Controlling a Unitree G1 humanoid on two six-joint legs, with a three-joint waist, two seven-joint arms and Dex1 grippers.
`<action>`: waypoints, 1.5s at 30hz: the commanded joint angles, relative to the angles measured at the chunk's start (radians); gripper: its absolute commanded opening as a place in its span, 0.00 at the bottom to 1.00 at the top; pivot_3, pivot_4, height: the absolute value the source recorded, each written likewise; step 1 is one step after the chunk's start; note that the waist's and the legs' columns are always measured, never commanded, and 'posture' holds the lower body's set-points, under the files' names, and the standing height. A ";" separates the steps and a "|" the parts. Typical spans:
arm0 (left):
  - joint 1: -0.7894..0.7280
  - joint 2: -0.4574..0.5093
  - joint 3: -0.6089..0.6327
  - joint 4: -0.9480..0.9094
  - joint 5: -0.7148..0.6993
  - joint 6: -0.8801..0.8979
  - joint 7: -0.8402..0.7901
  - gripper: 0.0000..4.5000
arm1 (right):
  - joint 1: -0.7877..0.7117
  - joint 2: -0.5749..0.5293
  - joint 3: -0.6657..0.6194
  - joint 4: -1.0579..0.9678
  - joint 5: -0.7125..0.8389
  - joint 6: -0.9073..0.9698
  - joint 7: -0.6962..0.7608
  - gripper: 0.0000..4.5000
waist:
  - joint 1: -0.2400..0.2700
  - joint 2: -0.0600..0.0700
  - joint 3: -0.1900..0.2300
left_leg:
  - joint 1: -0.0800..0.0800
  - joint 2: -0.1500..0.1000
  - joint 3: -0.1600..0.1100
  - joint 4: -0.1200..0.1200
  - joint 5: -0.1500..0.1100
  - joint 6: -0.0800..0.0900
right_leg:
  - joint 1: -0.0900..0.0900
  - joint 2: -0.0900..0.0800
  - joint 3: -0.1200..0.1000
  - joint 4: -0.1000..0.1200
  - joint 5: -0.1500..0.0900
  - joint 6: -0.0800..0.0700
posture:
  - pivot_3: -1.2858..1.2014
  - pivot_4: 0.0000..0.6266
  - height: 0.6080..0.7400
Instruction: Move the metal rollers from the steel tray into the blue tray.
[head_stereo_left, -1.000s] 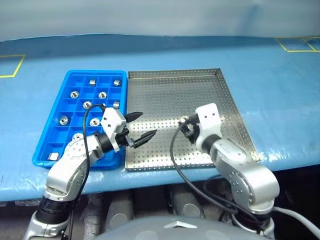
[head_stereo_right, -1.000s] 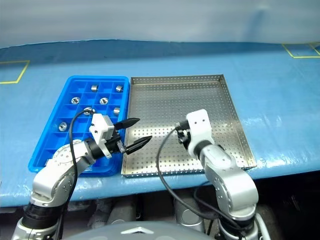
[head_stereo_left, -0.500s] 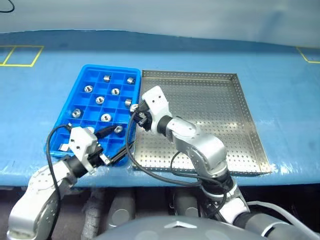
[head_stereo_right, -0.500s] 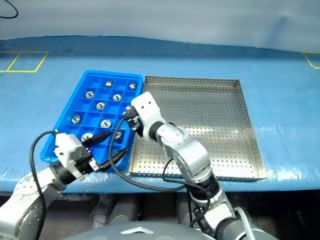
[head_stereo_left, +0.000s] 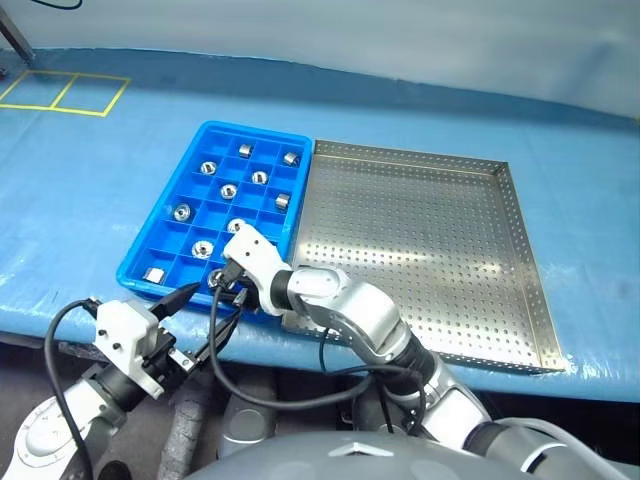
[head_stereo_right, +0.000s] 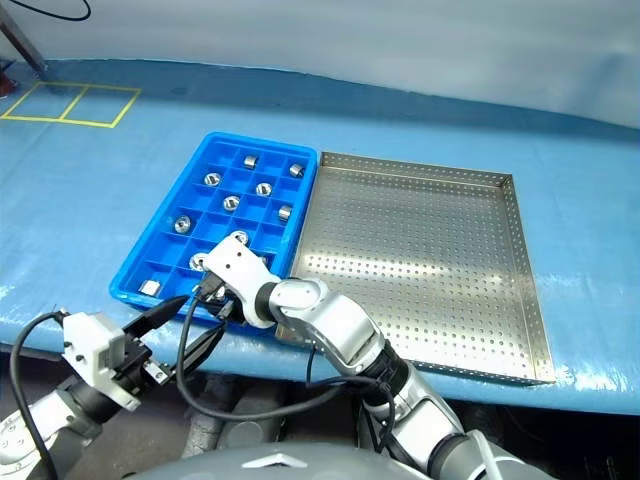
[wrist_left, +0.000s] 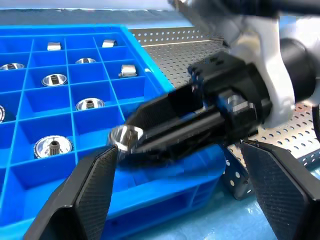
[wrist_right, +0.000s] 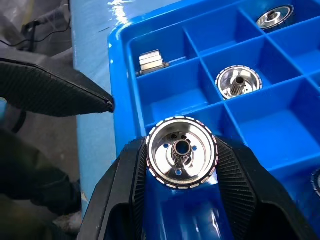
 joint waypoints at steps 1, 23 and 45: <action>-0.010 -0.006 -0.009 -0.050 -0.018 -0.032 0.004 0.96 | -0.023 0.018 0.023 0.043 -0.015 -0.058 0.021 0.37 | 0.003 0.000 0.000 | 0.000 0.000 0.000 0.000 0.000 0.000 | 0.000 0.000 0.000 0.000 0.000 0.000 | 0.67 0.24 1.00; -0.201 0.061 -0.107 0.040 -0.033 -0.002 -0.042 0.96 | 0.050 -0.022 -0.169 -0.094 -0.016 -0.102 -0.009 0.95 | -0.004 0.000 0.000 | 0.000 0.000 0.000 0.000 0.000 -0.001 | 0.001 0.000 0.000 -0.002 0.000 0.000 | 0.60 0.24 1.00; -0.835 -0.034 -0.499 0.435 0.112 0.010 -0.114 0.96 | 0.718 -0.276 -0.460 -0.682 -0.147 -0.219 -0.266 0.95 | -0.188 0.001 0.000 | 0.000 0.000 0.001 0.001 -0.001 0.000 | 0.001 0.002 0.004 0.001 0.004 0.009 | 0.45 0.24 1.00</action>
